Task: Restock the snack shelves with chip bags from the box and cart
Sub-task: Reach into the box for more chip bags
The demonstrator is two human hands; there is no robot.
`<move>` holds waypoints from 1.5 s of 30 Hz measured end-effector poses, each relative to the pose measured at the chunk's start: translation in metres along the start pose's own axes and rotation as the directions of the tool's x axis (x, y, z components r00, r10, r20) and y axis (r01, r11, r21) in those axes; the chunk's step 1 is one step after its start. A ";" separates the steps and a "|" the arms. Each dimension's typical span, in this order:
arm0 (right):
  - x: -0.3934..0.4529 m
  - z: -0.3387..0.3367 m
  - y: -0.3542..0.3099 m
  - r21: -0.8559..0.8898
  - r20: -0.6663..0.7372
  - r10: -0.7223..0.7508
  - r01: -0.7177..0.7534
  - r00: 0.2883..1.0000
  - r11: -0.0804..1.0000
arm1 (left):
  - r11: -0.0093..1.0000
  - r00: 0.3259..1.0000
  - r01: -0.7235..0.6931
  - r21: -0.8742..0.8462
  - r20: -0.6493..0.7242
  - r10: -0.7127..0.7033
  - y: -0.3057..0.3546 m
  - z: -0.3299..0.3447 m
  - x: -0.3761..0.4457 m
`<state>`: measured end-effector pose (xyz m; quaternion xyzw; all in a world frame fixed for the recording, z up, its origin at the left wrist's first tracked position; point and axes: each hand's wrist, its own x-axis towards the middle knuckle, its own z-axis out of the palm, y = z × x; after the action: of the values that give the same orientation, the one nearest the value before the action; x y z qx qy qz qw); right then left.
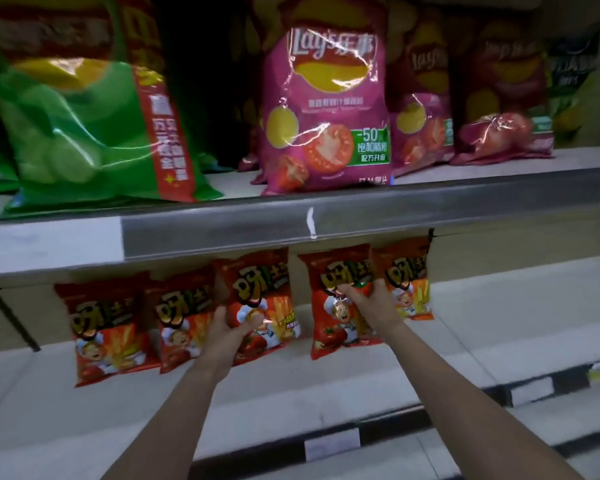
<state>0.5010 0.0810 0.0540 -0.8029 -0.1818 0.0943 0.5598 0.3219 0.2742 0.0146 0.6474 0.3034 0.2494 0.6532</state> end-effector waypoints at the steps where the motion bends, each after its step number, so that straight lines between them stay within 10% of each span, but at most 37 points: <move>1: 0.011 0.006 0.005 -0.002 0.017 0.003 -0.003 1.000 1.000 | 1.000 1.000 -0.005 0.015 -0.015 0.005 -0.007 0.002 0.009; 14: 0.051 0.062 0.051 -0.259 0.014 0.039 -0.034 0.999 0.965 | 0.993 0.987 0.112 0.043 -0.125 -0.106 -0.052 0.023 0.058; 27: 0.026 0.048 0.040 -0.080 0.031 0.069 -0.067 0.997 0.995 | 0.990 0.937 0.136 -0.041 -0.319 -0.141 -0.025 0.021 0.034; 45: -0.241 -0.130 0.000 0.248 -0.100 -0.002 0.027 0.995 0.968 | 0.958 0.958 0.209 -0.198 0.239 -0.159 0.074 0.122 -0.200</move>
<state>0.3264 -0.1275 0.0881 -0.7286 -0.1464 0.0724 0.6652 0.2758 0.0486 0.1003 0.5631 0.2585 0.1458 0.7712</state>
